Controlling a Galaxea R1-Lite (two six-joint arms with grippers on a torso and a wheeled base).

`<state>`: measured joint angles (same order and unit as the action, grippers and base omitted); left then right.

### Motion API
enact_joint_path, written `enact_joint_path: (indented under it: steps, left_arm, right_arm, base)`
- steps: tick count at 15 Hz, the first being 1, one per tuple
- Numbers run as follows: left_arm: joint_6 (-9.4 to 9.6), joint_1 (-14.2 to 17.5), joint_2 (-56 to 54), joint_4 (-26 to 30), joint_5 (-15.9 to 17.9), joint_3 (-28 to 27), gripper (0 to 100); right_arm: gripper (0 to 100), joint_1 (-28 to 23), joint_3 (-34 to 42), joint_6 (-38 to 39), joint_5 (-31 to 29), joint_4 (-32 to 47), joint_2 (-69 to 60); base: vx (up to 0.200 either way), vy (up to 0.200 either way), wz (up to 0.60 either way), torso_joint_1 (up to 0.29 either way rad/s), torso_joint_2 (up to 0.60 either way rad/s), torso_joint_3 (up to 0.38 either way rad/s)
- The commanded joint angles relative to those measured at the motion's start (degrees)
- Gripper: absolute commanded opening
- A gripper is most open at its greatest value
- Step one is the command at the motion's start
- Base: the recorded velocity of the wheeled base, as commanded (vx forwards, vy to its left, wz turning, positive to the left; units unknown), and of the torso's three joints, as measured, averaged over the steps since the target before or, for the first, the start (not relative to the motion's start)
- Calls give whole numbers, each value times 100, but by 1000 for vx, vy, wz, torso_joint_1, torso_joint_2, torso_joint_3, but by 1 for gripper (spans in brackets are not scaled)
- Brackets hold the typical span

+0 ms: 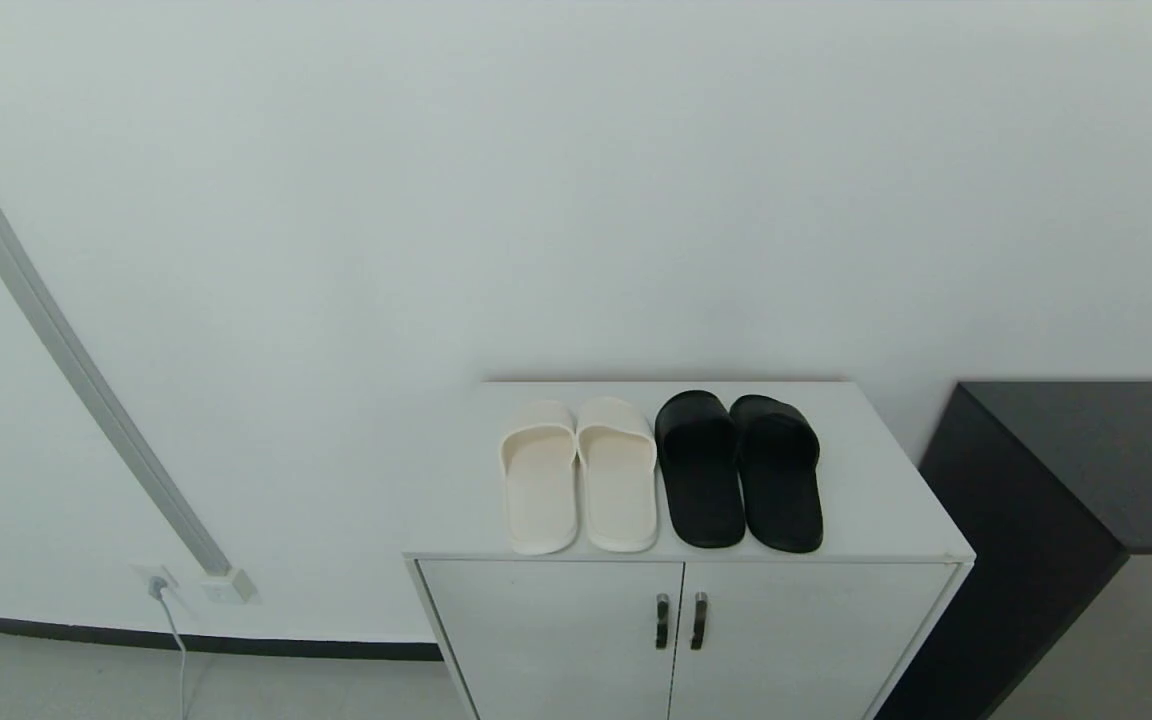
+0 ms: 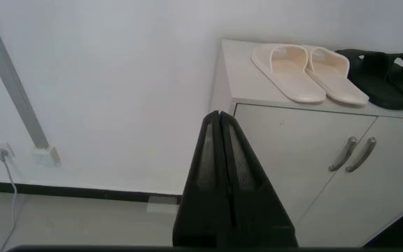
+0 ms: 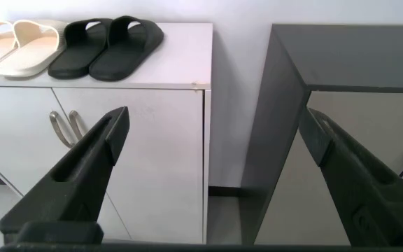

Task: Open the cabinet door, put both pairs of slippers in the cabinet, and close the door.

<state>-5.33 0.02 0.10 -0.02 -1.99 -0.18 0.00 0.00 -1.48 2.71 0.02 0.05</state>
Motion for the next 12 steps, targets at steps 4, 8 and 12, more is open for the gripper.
enact_joint_path:
  steps: [4,8,12]
  left_arm:
    - [-21,6,-1,-6,5,1,0]
    - [-100,6,-1,-6,-12,1,0]
    - [-91,6,-1,-6,-12,1,0]
  right_arm:
    - [100,0,0,-2,2,-2,4]
    - [100,0,0,-46,11,6,4]
    - [100,0,0,-99,19,6,4]
  base:
    - [0,0,0,0,0,0]
    - [0,0,0,0,0,0]
    - [0,0,0,0,0,0]
